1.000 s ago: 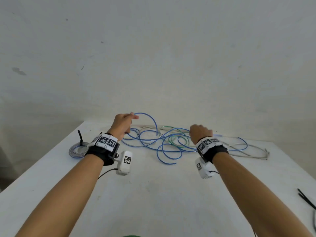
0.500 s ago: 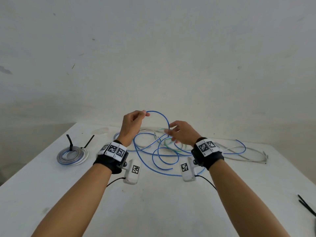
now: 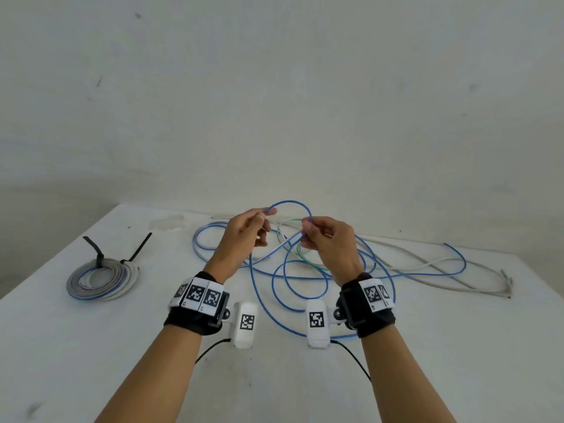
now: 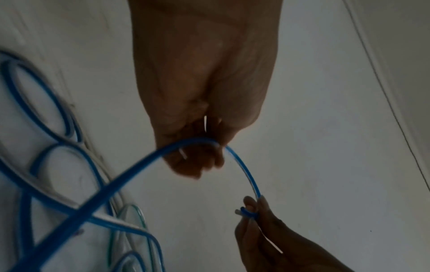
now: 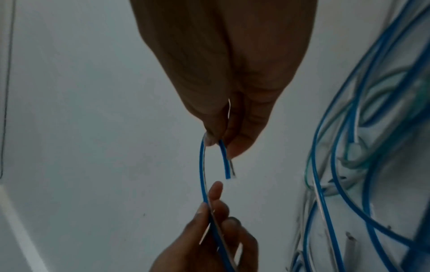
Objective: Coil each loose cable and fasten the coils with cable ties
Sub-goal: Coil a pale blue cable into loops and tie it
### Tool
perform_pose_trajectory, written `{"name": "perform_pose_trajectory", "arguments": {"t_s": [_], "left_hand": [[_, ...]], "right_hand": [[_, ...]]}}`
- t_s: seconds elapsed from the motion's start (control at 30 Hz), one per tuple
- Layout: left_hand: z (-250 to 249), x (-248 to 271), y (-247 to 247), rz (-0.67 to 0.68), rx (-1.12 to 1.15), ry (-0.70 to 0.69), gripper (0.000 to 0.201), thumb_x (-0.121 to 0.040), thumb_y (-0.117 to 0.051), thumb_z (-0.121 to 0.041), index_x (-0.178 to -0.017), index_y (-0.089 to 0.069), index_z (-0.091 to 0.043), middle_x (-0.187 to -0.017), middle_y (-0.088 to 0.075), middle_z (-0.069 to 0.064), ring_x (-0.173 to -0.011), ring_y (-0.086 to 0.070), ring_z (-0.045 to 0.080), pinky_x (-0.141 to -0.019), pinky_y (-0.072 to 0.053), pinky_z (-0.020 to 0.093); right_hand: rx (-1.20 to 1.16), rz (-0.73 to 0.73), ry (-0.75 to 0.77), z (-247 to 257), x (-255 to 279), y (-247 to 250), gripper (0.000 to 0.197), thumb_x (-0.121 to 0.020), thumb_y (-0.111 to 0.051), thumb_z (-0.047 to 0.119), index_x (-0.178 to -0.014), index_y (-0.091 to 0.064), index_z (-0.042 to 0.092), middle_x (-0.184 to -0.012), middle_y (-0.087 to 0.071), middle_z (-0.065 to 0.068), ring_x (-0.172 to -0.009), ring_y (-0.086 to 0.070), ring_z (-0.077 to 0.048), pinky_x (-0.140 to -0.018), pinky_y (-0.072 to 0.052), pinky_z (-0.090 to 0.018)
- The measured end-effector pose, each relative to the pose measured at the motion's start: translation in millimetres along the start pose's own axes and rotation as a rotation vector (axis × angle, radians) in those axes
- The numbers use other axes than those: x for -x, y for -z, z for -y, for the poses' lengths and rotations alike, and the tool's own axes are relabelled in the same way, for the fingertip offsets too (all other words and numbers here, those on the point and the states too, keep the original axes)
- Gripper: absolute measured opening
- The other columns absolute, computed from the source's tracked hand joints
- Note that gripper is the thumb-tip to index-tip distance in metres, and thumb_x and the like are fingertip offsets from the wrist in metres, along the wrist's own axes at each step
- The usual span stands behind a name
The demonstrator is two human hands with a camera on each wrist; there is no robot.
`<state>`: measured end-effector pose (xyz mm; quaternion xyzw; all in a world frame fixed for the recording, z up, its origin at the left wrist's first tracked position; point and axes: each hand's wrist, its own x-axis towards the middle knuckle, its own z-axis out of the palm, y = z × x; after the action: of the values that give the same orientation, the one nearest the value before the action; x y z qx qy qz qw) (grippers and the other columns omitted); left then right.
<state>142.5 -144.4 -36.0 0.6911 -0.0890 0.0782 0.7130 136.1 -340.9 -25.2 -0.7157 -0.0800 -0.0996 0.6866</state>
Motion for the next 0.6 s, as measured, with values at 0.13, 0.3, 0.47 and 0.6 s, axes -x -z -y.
{"name": "perform_pose_trajectory", "arguments": {"t_s": [0.13, 0.3, 0.47, 0.6], "left_hand": [[9.2, 12.0, 13.6, 0.187, -0.227, 0.122, 0.021, -0.100, -0.061, -0.015, -0.115, -0.073, -0.024, -0.088, -0.068, 0.001, -0.078, -0.062, 0.010, -0.074, -0.059, 0.028], [0.0, 20.1, 21.1, 0.192, -0.133, 0.210, 0.018, -0.091, -0.071, -0.009, -0.109, -0.075, -0.009, -0.097, -0.074, 0.019, -0.078, -0.072, 0.018, -0.069, -0.061, 0.028], [-10.8, 22.7, 18.7, 0.176, 0.020, 0.216, 0.018, -0.092, -0.069, -0.007, -0.109, -0.075, -0.007, -0.087, -0.074, 0.008, -0.081, -0.071, 0.019, -0.074, -0.060, 0.027], [-12.8, 22.5, 17.1, 0.093, 0.111, 0.178, 0.018, -0.094, -0.066, -0.005, -0.110, -0.074, -0.004, -0.091, -0.075, 0.009, -0.086, -0.073, 0.018, -0.078, -0.060, 0.026]], "right_hand": [[-0.168, -0.123, -0.006, -20.2, 1.1, -8.0, 0.016, -0.095, -0.069, 0.009, -0.105, -0.072, -0.003, -0.081, -0.073, -0.008, -0.071, -0.071, -0.017, -0.075, -0.062, -0.031], [-0.334, -0.112, -0.019, -26.9, 11.2, -28.3, 0.017, -0.093, -0.071, 0.008, -0.103, -0.070, -0.005, -0.082, -0.071, -0.009, -0.077, -0.072, -0.020, -0.076, -0.060, -0.028], [-0.448, -0.106, -0.040, -24.3, 23.5, -39.2, 0.016, -0.094, -0.070, 0.008, -0.103, -0.068, -0.005, -0.089, -0.071, -0.012, -0.080, -0.074, -0.022, -0.079, -0.060, -0.028], [-0.451, -0.062, -0.087, -21.9, 28.3, -40.8, 0.013, -0.093, -0.071, 0.008, -0.101, -0.069, -0.003, -0.090, -0.073, -0.018, -0.080, -0.075, -0.025, -0.078, -0.059, -0.029]]}}
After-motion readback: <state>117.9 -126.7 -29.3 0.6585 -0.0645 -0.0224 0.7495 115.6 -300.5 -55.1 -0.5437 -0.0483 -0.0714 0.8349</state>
